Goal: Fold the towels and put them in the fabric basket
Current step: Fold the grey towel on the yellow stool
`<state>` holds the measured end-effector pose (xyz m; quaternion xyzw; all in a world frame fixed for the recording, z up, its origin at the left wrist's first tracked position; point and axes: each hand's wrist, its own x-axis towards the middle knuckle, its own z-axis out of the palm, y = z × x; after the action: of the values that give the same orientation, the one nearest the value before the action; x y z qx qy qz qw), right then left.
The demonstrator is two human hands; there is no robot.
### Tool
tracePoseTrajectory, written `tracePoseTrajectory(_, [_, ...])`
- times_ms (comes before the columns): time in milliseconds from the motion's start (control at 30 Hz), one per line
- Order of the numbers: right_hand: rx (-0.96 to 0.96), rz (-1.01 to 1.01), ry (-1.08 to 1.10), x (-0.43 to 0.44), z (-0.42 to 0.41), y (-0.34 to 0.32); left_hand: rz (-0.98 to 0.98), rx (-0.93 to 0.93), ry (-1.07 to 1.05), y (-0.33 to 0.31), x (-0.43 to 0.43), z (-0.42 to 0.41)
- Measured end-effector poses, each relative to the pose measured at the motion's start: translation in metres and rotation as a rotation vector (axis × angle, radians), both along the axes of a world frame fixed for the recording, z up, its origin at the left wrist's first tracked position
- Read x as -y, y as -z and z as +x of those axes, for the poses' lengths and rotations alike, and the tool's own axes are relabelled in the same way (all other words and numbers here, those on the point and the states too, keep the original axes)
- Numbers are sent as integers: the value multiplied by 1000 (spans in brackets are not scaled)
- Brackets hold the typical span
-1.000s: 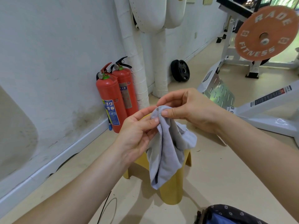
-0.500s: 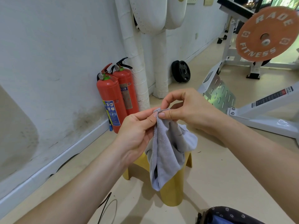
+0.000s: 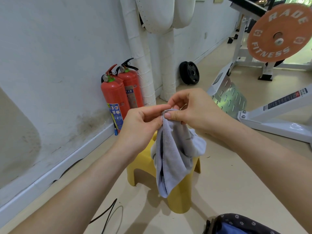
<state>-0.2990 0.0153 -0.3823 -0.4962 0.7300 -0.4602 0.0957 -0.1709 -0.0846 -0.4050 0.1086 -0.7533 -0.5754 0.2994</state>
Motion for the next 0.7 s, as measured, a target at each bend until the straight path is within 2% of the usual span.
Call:
tracePoseTrajectory(100, [-202, 55, 58, 1, 3, -7, -85, 3, -70, 3, -4, -5])
tracePoseTrajectory(200, [-274, -7, 74, 2, 5, -14, -213, 93, -163, 24, 0, -10])
tracePoseTrajectory(300, [-200, -204, 176, 0, -2, -22, -302, 385, -198, 56, 20, -4])
tracePoseTrajectory(367, [-115, -383, 339, -5, -16, -26, -346, 609, -204, 71, 37, 5])
tracePoseTrajectory(400, [-77, -465, 419, -9, -24, -29, -323, 652, -250, 74, 46, 9])
tracePoseTrajectory(467, [-58, -559, 522, -20, -39, -33, -221, 604, -377, 60, 59, 16])
tracePoseTrajectory(567, [-72, -579, 610, -34, -52, -38, -64, 373, -441, 6, 69, 26])
tracePoseTrajectory(633, [-26, -603, 577, -43, -55, -49, 52, 188, -388, -32, 74, 39])
tracePoseTrajectory(700, [12, -642, 436, -54, -53, -64, 180, -4, -287, -60, 76, 54])
